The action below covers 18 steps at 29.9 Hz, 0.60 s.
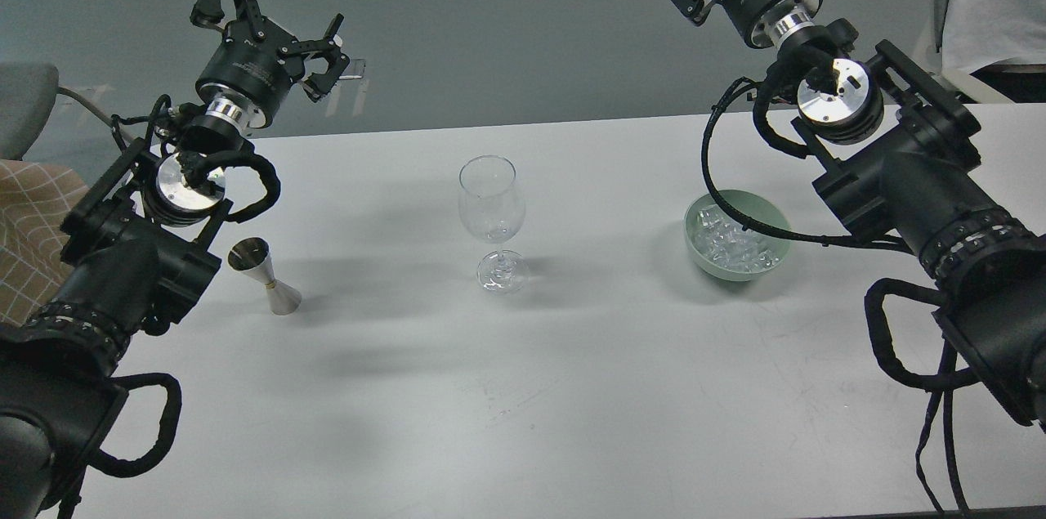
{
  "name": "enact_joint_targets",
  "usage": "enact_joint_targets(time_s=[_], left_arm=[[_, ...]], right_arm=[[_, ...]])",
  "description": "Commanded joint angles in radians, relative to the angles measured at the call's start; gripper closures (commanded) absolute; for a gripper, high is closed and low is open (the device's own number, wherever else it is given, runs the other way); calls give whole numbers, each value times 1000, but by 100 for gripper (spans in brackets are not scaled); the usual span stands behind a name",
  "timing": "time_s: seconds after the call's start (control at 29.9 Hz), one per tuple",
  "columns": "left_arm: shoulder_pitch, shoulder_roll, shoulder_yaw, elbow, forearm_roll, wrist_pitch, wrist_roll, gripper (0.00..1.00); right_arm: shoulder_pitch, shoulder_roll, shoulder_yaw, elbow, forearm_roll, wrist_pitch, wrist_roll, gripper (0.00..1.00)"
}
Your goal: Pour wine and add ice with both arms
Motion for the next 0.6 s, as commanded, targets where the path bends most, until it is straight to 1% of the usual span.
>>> enact_joint_targets(time_s=[0.0,0.37,0.57], left_arm=[[0,0,2,0,1,0,-1,1],[-9,12,-1,0,0,0,-1,1],[-11,14,-2,0,-2,0,-1,2]], right_arm=[[0,-1,1,-1,0,0,0,0],[3,-10,7,-7,0,-6,-3,0],[3,-12,7,-7,-2,-2,3,0]])
